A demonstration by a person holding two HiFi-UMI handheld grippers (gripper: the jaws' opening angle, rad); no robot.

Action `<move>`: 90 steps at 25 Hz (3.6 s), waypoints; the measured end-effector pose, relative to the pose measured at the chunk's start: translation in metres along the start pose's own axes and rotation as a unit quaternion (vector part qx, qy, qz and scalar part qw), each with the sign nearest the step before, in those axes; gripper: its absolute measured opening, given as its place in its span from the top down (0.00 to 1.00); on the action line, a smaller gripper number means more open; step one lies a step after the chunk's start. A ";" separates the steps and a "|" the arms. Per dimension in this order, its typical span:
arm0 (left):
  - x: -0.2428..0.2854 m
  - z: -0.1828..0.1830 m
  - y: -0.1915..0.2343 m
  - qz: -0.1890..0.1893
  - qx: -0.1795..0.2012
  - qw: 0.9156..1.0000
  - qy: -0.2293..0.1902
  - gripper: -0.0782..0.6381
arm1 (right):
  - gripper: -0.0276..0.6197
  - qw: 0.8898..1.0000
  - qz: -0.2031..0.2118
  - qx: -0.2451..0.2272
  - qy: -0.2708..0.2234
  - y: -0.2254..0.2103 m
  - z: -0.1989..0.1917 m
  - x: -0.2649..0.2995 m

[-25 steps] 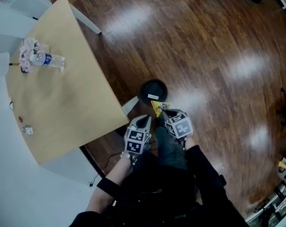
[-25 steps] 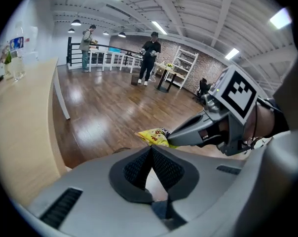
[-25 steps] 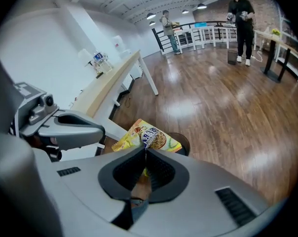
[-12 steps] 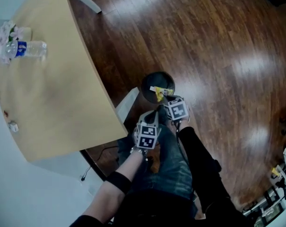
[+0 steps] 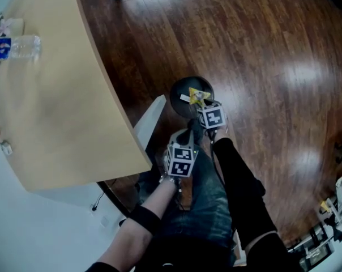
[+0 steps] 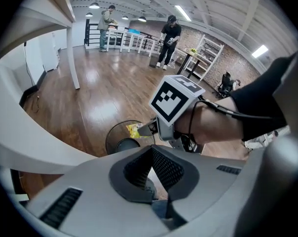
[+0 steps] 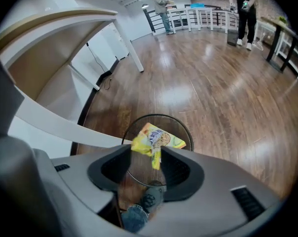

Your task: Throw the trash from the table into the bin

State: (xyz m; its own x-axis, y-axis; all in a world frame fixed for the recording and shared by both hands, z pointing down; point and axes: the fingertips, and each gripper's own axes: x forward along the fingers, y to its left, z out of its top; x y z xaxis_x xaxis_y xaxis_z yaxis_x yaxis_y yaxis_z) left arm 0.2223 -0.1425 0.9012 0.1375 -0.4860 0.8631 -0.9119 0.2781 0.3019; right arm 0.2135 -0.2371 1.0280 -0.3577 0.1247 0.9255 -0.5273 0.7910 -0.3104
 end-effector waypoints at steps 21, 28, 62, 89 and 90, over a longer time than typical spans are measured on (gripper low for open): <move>-0.028 0.016 -0.039 -0.049 0.049 0.997 0.022 0.89 | 0.60 0.998 0.019 0.019 -0.049 0.027 -0.001 -0.094; -0.102 0.048 -0.056 -0.037 0.035 0.999 -0.009 0.88 | 0.60 0.992 0.017 0.045 -0.116 0.053 0.004 -0.222; -0.526 -0.017 0.246 0.062 -0.110 0.970 -0.210 0.89 | 0.96 0.922 0.189 -0.301 -0.155 0.565 0.105 -0.341; -0.615 -0.094 0.446 0.173 -0.289 0.914 -0.224 0.89 | 0.96 0.841 0.297 -0.450 -0.044 0.796 0.143 -0.238; -0.618 -0.096 0.455 0.173 -0.292 0.913 -0.226 0.89 | 0.96 0.841 0.295 -0.452 -0.043 0.802 0.144 -0.235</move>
State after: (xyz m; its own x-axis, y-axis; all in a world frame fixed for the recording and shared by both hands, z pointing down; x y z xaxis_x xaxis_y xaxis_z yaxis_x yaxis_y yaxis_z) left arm -0.2403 0.3637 0.5434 -0.4143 -0.5411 0.7318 -0.4903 0.8101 0.3214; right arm -0.2362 0.2818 0.5300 -0.4256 0.6429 0.6368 0.5495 0.7427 -0.3827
